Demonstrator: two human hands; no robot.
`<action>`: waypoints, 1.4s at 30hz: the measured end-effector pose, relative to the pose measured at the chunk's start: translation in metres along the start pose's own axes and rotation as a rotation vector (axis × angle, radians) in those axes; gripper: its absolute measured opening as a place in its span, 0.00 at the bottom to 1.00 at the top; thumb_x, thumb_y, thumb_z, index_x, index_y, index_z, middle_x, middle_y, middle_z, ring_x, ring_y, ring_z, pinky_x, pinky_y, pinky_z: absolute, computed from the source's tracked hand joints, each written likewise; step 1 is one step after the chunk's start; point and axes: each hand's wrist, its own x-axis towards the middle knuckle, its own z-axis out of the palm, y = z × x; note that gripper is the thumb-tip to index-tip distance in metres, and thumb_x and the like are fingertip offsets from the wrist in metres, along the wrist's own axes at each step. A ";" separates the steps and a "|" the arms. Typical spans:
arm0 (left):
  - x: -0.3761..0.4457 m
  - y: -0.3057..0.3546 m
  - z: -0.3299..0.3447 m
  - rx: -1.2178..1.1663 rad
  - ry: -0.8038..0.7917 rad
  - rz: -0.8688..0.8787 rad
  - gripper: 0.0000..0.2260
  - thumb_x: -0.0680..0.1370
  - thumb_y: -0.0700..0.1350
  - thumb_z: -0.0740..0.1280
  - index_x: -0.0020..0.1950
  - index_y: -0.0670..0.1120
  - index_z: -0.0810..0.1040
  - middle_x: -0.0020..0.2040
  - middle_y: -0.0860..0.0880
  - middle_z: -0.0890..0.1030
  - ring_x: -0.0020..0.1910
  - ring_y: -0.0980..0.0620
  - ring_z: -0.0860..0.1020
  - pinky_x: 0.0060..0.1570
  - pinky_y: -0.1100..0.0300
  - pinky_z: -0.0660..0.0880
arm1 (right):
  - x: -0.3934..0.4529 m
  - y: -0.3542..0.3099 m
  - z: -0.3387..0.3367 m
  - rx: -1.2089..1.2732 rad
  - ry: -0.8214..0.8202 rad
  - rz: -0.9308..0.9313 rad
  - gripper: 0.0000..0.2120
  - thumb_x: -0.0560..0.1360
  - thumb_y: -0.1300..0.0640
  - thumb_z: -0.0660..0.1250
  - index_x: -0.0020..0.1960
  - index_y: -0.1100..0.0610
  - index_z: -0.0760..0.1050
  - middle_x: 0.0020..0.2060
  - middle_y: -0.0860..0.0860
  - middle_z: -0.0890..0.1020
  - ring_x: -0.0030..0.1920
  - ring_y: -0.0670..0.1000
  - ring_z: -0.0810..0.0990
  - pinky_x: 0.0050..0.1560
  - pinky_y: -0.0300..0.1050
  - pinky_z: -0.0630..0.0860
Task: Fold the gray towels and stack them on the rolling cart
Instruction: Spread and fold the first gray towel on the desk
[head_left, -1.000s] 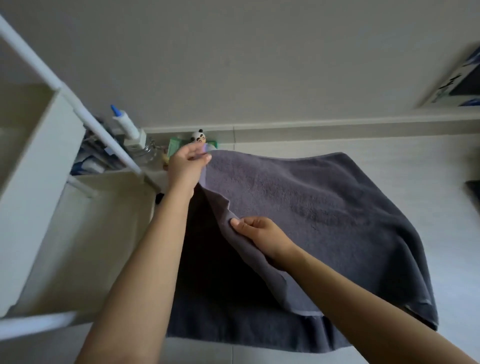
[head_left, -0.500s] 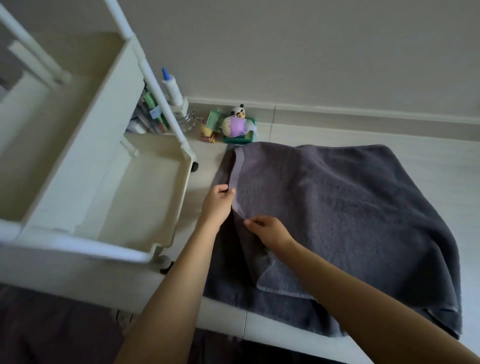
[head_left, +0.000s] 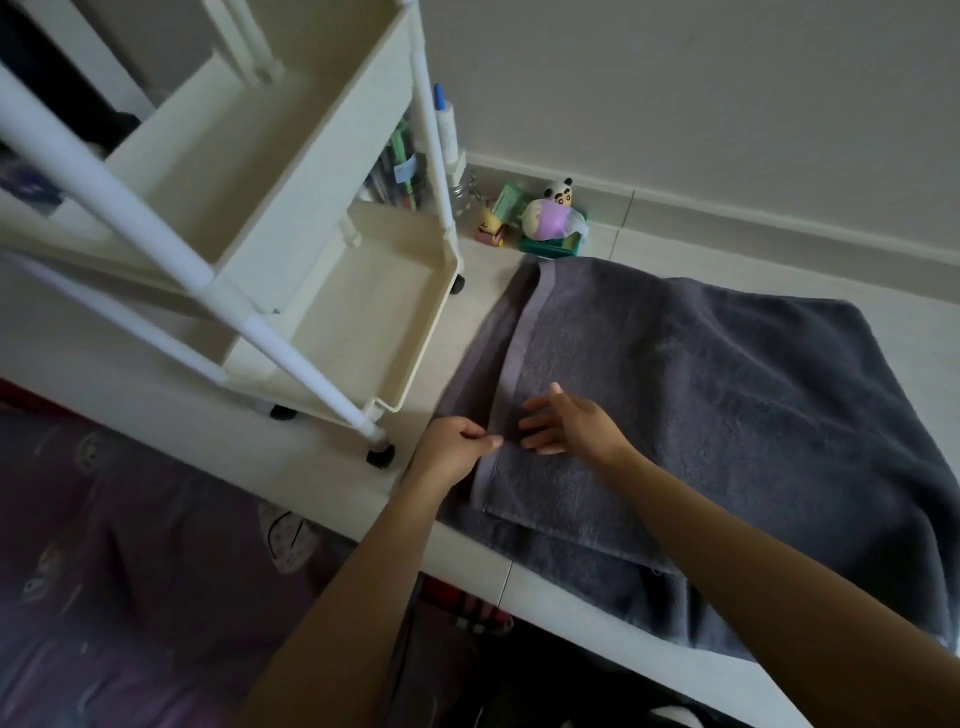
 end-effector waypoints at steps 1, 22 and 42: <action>-0.003 -0.001 0.000 -0.002 0.015 0.021 0.09 0.73 0.47 0.71 0.48 0.43 0.78 0.43 0.48 0.79 0.44 0.51 0.76 0.45 0.60 0.70 | 0.005 0.000 0.000 -0.142 0.044 -0.095 0.16 0.82 0.52 0.52 0.59 0.59 0.74 0.56 0.60 0.79 0.42 0.52 0.80 0.44 0.46 0.79; -0.042 -0.048 -0.006 0.122 0.405 -0.014 0.13 0.74 0.56 0.68 0.42 0.46 0.78 0.37 0.51 0.78 0.40 0.49 0.78 0.37 0.58 0.73 | 0.101 -0.067 0.029 -1.438 -0.235 -0.800 0.10 0.76 0.58 0.62 0.54 0.59 0.77 0.58 0.55 0.77 0.64 0.57 0.71 0.62 0.47 0.63; -0.020 -0.021 0.026 0.315 0.587 0.158 0.10 0.79 0.49 0.60 0.45 0.44 0.73 0.41 0.47 0.75 0.41 0.47 0.76 0.40 0.54 0.73 | 0.069 -0.031 -0.022 -1.152 0.264 -0.750 0.12 0.77 0.50 0.63 0.58 0.51 0.77 0.62 0.51 0.74 0.64 0.57 0.67 0.66 0.51 0.54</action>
